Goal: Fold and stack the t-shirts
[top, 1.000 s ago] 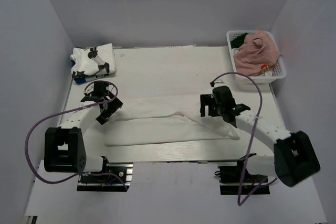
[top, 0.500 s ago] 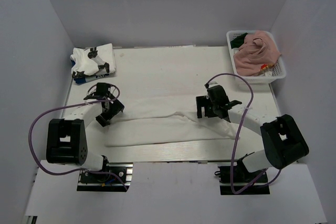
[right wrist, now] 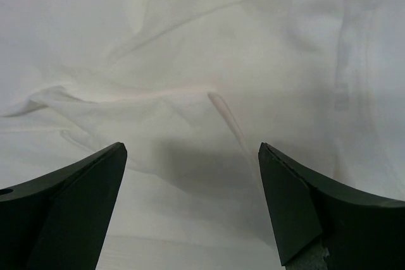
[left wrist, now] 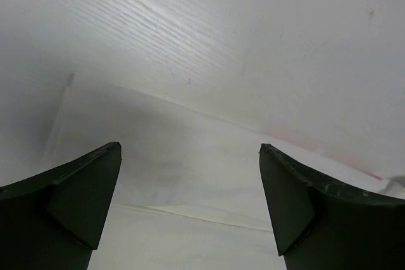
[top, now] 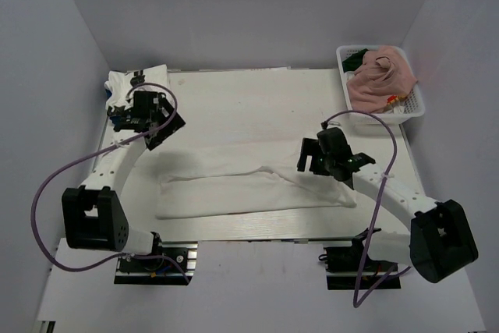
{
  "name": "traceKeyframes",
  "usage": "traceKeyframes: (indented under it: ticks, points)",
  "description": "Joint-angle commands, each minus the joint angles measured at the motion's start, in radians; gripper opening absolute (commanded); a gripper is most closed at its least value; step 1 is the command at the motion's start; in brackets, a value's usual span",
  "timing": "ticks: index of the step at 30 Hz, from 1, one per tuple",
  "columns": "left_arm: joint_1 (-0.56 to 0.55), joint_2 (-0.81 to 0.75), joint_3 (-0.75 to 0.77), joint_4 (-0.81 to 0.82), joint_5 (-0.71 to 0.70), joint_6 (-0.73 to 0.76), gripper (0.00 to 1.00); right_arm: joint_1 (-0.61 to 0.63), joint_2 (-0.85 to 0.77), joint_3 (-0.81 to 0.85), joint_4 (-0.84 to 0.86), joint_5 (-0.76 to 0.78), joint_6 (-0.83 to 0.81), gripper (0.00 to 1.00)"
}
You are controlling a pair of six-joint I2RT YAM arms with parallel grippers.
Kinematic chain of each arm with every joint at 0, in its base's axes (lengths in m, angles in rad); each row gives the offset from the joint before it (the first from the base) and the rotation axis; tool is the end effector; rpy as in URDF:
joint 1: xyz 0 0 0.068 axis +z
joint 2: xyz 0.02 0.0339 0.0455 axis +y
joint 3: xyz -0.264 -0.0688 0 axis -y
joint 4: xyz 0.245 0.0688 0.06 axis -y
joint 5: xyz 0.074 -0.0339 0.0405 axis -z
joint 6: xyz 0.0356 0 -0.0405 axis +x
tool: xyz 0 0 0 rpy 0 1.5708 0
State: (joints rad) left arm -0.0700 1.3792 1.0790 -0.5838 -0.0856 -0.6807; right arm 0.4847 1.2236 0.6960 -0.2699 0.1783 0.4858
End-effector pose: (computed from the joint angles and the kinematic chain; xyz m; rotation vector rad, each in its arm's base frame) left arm 0.2904 -0.0173 0.2729 -0.7765 2.3380 -0.2247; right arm 0.2226 0.1101 0.2122 0.0874 2.3660 0.2622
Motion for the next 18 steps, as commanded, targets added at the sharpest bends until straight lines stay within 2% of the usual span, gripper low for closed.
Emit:
traceKeyframes:
  ticks: [1, 5, 9, 12, 15, 17, 18]
  points:
    - [-0.059, 0.121, 0.006, -0.045, 0.102, 0.079, 1.0, -0.005, -0.038, -0.064, -0.086, -0.017, 0.106, 0.9]
    - [-0.129, 0.228, -0.01, -0.135, 0.067, 0.102, 1.0, -0.012, -0.015, -0.099, -0.101, 0.024, 0.166, 0.9]
    - [-0.195, 0.282, -0.077, -0.192, 0.058, 0.122, 1.0, -0.026, 0.066, -0.078, -0.045, 0.007, 0.139, 0.9]
    - [-0.24, 0.346, -0.128, -0.241, 0.058, 0.122, 1.0, -0.047, 0.23, -0.012, -0.005, 0.01, 0.116, 0.9]
    - [-0.287, 0.374, -0.188, -0.263, 0.111, 0.122, 1.0, -0.069, 0.404, 0.08, 0.093, 0.033, 0.08, 0.9]
    - [-0.326, 0.356, -0.247, -0.251, 0.254, 0.122, 1.0, -0.078, 0.474, 0.193, 0.164, 0.001, 0.028, 0.9]
    - [-0.339, 0.321, -0.264, -0.251, 0.314, 0.11, 1.0, -0.086, 0.602, 0.232, 0.164, -0.02, 0.01, 0.9]
